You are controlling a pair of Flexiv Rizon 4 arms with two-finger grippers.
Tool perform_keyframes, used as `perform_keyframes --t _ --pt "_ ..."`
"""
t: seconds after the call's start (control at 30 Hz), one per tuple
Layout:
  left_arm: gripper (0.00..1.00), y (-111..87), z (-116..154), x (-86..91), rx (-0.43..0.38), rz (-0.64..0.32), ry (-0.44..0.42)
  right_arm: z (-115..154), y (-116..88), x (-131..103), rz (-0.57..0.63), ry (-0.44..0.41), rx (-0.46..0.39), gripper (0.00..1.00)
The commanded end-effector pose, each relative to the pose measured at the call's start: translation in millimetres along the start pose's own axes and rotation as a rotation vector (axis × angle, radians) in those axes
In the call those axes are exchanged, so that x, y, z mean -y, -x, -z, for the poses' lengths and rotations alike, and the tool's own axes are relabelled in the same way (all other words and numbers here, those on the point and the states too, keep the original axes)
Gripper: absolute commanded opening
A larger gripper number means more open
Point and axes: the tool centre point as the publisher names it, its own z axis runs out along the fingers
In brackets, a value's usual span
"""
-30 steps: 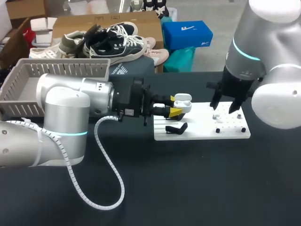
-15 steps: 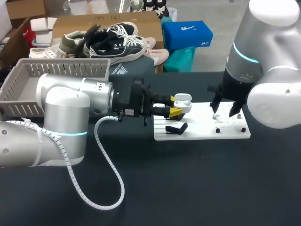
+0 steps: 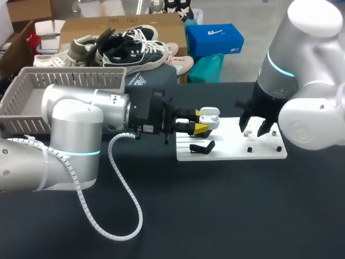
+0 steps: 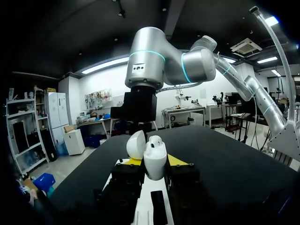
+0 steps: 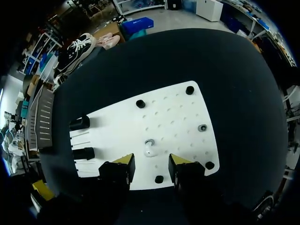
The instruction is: Pick up each earbud case from the left stands, insert the matching earbuds, close the lid, and place the case in the box.
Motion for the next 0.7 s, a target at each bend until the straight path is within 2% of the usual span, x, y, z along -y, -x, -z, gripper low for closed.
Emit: perform_keyframes --t 0.03,0.3,0.4,0.6,0.7 --pt "0.00 0.1 0 1.9 0.001 -0.002 0.007 -4 3 0 -0.004 0.001 -0.008 0.44" --pt "0.00 0.1 0 1.9 0.001 -0.002 0.007 -11 6 -1 -0.018 0.008 -0.024 0.39" --pt "0.00 0.1 0 1.9 0.001 -0.002 0.007 -12 6 -1 -0.022 0.011 -0.028 0.34" --pt "0.00 0.1 0 1.9 0.001 -0.002 0.007 -14 7 -3 -0.024 0.012 -0.032 0.33" --pt "0.00 0.1 0 1.9 0.001 -0.002 0.007 -14 8 -3 -0.024 0.013 -0.032 0.27"
